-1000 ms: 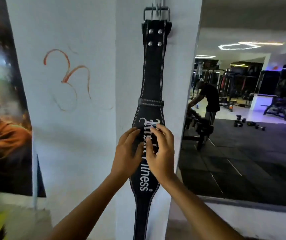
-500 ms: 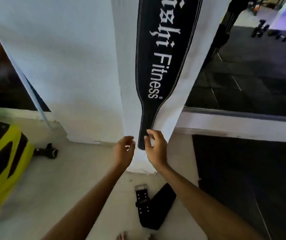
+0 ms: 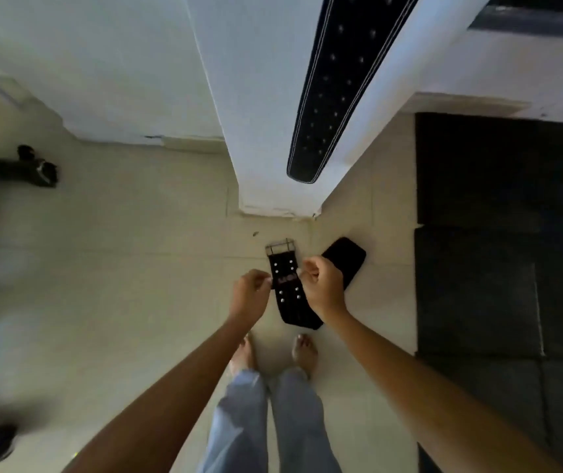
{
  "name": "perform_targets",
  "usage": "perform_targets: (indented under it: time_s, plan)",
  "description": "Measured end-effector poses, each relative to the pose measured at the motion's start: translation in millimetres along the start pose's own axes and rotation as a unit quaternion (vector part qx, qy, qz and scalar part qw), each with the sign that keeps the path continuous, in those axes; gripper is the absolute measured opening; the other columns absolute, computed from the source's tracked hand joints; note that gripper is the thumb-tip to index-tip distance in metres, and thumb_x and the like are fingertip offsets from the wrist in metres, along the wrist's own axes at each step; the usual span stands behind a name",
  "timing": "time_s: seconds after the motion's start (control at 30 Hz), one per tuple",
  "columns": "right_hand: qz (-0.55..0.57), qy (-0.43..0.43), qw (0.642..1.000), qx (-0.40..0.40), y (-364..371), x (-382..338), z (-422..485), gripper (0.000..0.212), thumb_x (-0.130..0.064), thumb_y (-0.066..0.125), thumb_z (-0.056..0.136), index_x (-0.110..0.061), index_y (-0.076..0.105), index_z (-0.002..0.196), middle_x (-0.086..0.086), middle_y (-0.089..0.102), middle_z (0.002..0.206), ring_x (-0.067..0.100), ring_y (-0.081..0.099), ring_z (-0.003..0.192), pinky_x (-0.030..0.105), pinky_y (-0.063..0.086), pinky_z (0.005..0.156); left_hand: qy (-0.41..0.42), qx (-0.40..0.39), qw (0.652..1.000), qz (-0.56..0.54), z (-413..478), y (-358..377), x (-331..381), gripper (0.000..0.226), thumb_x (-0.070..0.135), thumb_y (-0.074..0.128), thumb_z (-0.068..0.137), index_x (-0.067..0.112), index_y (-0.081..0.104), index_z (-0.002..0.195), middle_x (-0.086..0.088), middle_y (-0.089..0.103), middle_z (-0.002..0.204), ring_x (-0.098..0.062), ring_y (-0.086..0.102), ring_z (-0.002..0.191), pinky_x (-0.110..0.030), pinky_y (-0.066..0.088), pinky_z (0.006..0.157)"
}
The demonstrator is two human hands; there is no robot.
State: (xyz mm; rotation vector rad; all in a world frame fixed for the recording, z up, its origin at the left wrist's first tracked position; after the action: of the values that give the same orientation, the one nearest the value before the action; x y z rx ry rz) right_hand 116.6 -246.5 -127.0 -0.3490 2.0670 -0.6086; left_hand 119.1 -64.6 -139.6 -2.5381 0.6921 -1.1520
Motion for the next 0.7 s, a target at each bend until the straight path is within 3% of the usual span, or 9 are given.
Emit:
perform_targets:
  time_s: [0.13,0.23,0.4,0.47,0.57,0.63,0.7]
  plan:
    - [-0.012,0.048,0.998,-0.035,66,89,42,0.023,-0.008,0.063,0.091,0.002,0.065,0.112,0.019,0.069,0.106,0.028,0.066,0.098,0.029,0.053,0.083,-0.041,-0.019,0.998,0.041,58,59,-83,0.022,0.013,0.059,0.089,0.002,0.071,0.104,-0.015,0.073,0.102,-0.027,0.066,0.097,-0.019,0.038,0.072]
    - [-0.027,0.076,0.995,-0.053,113,147,68,0.022,-0.009,0.064,0.091,0.0,0.065,0.111,0.017,0.069,0.108,0.026,0.066,0.099,0.021,0.046,0.079,-0.073,-0.035,0.995,0.052,100,99,-140,0.022,0.014,0.058,0.089,0.003,0.072,0.101,-0.016,0.073,0.103,-0.028,0.066,0.1,-0.024,0.041,0.078]
    - [-0.044,0.132,0.988,-0.073,168,237,102,0.025,-0.011,0.064,0.09,-0.001,0.064,0.114,0.016,0.067,0.113,0.026,0.065,0.104,0.021,0.045,0.081,-0.122,-0.041,0.991,0.043,162,150,-209,0.025,0.016,0.055,0.089,0.002,0.072,0.1,-0.016,0.072,0.106,-0.029,0.063,0.104,-0.028,0.042,0.084]
    - [-0.052,0.158,0.984,-0.059,179,270,121,0.032,-0.016,0.066,0.089,-0.002,0.061,0.118,0.016,0.063,0.119,0.027,0.061,0.11,0.025,0.047,0.087,-0.165,-0.042,0.985,0.007,186,167,-239,0.025,0.022,0.056,0.088,0.003,0.071,0.096,-0.016,0.072,0.101,-0.032,0.063,0.102,-0.032,0.047,0.085]
    - [-0.025,0.238,0.97,-0.034,190,320,151,0.064,-0.031,0.073,0.083,-0.002,0.047,0.134,0.017,0.054,0.134,0.032,0.053,0.123,0.037,0.047,0.1,-0.242,-0.048,0.966,-0.079,217,192,-279,0.027,0.036,0.061,0.085,0.011,0.065,0.092,-0.014,0.065,0.097,-0.032,0.062,0.097,-0.04,0.051,0.089]
    - [0.042,0.309,0.948,-0.069,210,345,164,0.076,-0.041,0.073,0.082,-0.002,0.042,0.14,0.017,0.054,0.139,0.031,0.055,0.124,0.036,0.047,0.1,-0.278,-0.098,0.945,-0.139,230,214,-292,0.037,0.043,0.062,0.086,0.011,0.062,0.105,-0.012,0.06,0.105,-0.025,0.055,0.096,-0.038,0.048,0.087]
    - [0.096,0.35,0.927,-0.1,227,358,173,0.073,-0.049,0.073,0.079,-0.002,0.055,0.132,0.017,0.063,0.129,0.03,0.063,0.113,0.037,0.052,0.097,-0.305,-0.161,0.916,-0.206,233,236,-293,0.046,0.046,0.059,0.088,0.012,0.059,0.118,-0.007,0.061,0.109,-0.023,0.056,0.102,-0.036,0.047,0.088]
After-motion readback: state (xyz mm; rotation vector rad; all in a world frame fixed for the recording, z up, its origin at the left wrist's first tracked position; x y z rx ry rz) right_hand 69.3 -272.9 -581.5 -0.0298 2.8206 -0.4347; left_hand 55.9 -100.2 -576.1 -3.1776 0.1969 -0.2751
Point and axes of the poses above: each hand's wrist, its own z-axis towards the middle knuckle, its own y-axis out of the palm, x = y × z, the point moved 10 cm from there along z, towards the middle knuckle
